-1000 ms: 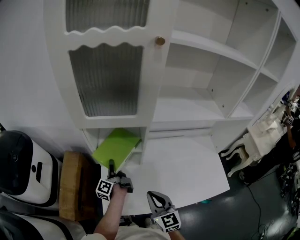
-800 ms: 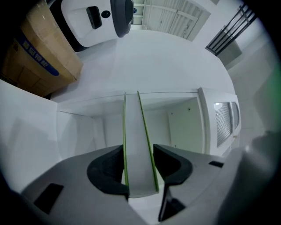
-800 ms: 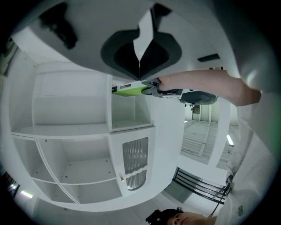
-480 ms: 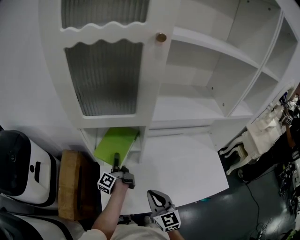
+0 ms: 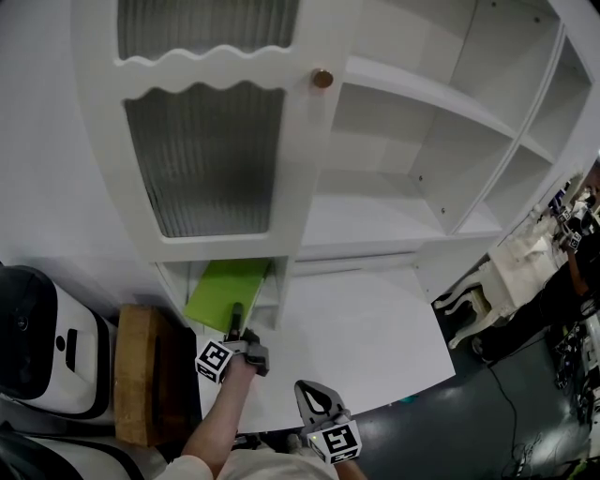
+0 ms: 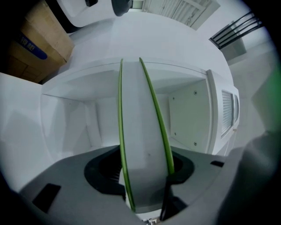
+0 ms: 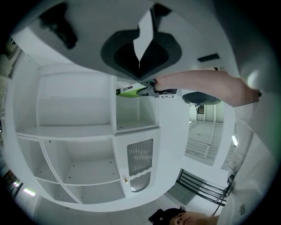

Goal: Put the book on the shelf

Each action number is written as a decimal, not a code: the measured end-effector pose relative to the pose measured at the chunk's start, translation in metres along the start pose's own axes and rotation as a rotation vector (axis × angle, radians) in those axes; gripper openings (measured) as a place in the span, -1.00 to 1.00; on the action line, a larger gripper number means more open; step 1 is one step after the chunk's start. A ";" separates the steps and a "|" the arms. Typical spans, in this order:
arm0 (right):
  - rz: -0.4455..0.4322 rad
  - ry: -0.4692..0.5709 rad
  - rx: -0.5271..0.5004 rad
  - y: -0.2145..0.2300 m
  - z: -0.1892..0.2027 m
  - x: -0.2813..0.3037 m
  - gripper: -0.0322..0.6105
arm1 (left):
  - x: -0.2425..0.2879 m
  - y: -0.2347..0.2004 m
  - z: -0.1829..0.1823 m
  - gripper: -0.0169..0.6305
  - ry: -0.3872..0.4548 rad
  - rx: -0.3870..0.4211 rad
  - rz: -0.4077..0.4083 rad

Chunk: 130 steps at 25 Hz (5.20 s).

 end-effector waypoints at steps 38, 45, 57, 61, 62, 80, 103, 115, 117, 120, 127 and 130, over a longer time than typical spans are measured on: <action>-0.021 -0.011 0.005 -0.011 0.006 -0.017 -0.86 | -0.020 0.005 0.007 -0.05 -0.067 -0.015 -0.022; -0.042 0.000 0.005 -0.014 0.007 -0.026 -0.86 | -0.041 0.004 0.003 -0.05 -0.042 -0.028 -0.009; -0.087 0.007 0.001 -0.021 0.010 -0.035 -0.86 | -0.086 0.003 0.006 -0.22 -0.015 -0.036 -0.018; -0.101 0.008 0.007 -0.023 0.010 -0.038 -0.86 | -0.097 0.005 0.007 -0.48 -0.005 -0.013 -0.010; -0.101 0.008 0.007 -0.023 0.011 -0.039 -0.86 | -0.100 0.005 0.007 -0.54 -0.002 -0.008 -0.010; -0.147 0.005 0.012 -0.016 0.019 -0.052 -0.86 | -0.133 0.056 0.037 -0.92 -0.072 0.247 0.121; -0.279 -0.012 0.013 -0.037 0.030 -0.046 -0.86 | -0.222 0.121 0.107 -0.92 -0.333 1.153 0.245; -0.315 -0.042 0.024 -0.039 0.049 -0.057 -0.86 | -0.262 0.117 0.127 -0.92 -0.387 1.245 0.156; -0.333 -0.047 0.020 -0.044 0.051 -0.056 -0.86 | -0.269 0.116 0.125 -0.92 -0.391 1.259 0.138; -0.342 -0.048 0.018 -0.051 0.051 -0.054 -0.86 | -0.278 0.112 0.120 -0.92 -0.394 1.273 0.120; -0.341 -0.057 -0.012 -0.076 0.041 -0.053 -0.86 | -0.285 0.114 0.104 -0.92 -0.407 1.276 0.160; -0.343 -0.050 -0.023 -0.093 0.036 -0.053 -0.86 | -0.290 0.114 0.094 -0.92 -0.425 1.287 0.180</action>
Point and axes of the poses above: the fingertips, and each gripper's own axes: x forward along the fingers, y to its right, z out of its underside, the point moved 2 cm from there along -x, backward along the fingers, and after that the axes turned 6 degrees about x, right-handed, at the moved point
